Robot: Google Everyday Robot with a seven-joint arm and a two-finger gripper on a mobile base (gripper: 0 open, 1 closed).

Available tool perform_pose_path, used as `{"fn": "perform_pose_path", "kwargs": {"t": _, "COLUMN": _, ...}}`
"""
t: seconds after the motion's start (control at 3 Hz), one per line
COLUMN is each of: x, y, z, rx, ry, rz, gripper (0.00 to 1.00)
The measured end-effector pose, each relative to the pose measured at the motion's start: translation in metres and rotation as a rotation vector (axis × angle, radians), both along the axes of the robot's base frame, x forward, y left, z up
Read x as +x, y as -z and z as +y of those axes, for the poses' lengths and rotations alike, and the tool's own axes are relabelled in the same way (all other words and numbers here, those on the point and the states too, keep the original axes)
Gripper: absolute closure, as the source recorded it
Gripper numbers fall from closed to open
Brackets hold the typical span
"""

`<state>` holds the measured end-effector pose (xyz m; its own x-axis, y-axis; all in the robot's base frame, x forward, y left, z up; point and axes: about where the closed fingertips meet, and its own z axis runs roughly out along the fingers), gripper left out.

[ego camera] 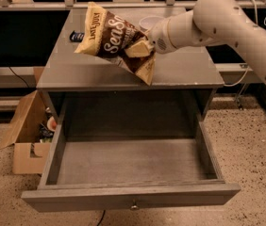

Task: Pick brown chip bag from top drawer and place on counter

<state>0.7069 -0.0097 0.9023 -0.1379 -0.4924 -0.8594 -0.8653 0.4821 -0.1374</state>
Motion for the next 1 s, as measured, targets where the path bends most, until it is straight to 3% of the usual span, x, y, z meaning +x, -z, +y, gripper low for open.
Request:
{"fn": "perform_pose_path", "kwargs": {"t": 0.33, "x": 0.031, "y": 0.025, "z": 0.0, "rx": -0.019, "ry": 0.062, "rz": 0.083, "gripper": 0.96}}
{"fn": "perform_pose_path", "kwargs": {"t": 0.67, "x": 0.042, "y": 0.038, "z": -0.001, "rx": -0.026, "ry": 0.08, "rz": 0.129, "gripper": 0.73}}
{"fn": "perform_pose_path", "kwargs": {"t": 1.0, "x": 0.042, "y": 0.038, "z": -0.001, "rx": -0.026, "ry": 0.08, "rz": 0.129, "gripper": 0.52}}
